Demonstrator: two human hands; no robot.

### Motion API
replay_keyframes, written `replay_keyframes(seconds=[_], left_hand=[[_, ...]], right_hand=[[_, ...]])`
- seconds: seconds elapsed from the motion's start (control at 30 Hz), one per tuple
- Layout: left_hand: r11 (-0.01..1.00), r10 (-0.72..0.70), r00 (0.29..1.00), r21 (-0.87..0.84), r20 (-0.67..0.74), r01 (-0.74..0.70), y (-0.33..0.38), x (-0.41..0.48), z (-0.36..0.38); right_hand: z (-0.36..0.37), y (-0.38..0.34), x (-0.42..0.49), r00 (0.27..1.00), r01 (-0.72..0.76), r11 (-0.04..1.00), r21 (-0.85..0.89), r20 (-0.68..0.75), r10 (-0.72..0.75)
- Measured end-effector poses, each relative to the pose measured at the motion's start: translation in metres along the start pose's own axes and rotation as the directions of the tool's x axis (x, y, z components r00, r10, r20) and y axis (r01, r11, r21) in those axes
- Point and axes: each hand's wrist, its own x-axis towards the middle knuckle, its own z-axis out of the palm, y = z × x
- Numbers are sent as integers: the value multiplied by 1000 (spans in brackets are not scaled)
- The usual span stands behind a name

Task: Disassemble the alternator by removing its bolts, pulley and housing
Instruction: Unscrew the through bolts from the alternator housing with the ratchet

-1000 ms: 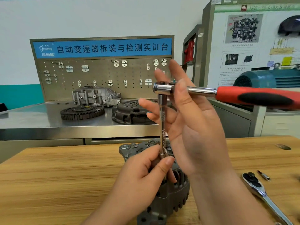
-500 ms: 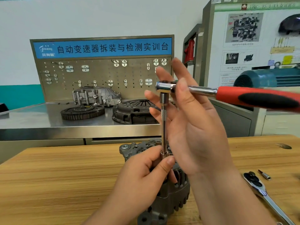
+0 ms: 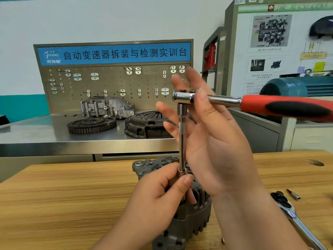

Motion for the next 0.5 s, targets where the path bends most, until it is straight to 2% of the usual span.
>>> replay_keyframes(seconds=[0.17,0.4,0.5], left_hand=[[1000,19,999,-24,28,-18,0,0,-2],[999,41,999,6,-17,-41,1,0,1],[999,31,999,-18,-23,-31,0,0,1]], right_hand=[[-4,-1,1,990,-142,989,33,10,142],[1,-2,0,1000,20,999,49,17,-21],[1,-1,0,999,-25,996,89,38,22]])
